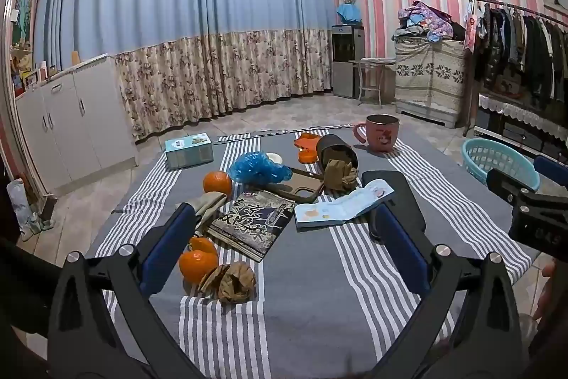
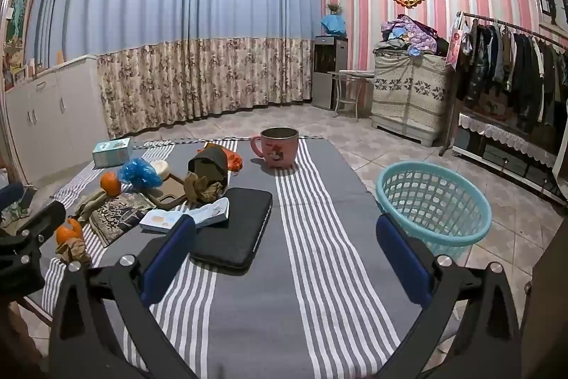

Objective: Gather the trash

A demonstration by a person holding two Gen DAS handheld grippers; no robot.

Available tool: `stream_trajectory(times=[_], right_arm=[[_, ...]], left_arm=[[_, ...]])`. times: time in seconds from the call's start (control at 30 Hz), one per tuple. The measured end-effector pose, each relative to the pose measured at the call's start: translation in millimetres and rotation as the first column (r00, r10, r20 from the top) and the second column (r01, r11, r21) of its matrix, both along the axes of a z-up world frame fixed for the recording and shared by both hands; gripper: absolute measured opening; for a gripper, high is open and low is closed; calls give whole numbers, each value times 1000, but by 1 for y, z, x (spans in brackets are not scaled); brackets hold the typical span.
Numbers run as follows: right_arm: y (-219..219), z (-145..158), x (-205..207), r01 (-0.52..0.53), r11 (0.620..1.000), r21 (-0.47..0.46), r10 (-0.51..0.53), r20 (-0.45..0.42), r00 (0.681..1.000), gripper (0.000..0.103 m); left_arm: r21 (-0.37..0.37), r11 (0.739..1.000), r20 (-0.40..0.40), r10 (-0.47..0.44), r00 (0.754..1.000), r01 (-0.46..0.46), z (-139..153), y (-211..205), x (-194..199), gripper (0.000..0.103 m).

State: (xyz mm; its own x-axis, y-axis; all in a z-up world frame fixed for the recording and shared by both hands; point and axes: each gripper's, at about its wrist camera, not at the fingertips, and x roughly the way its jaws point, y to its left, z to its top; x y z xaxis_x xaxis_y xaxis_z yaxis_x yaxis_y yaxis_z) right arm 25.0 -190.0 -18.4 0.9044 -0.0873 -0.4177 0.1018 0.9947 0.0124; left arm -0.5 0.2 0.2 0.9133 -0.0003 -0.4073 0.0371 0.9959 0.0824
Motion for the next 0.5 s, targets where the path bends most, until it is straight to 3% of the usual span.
stream_trajectory(times=[0.5], right_arm=[[1, 6, -5, 3, 1000, -22, -3, 26, 1000, 99]], left_arm=[[-17, 1000, 2, 9, 1000, -9, 12, -5, -2, 98]])
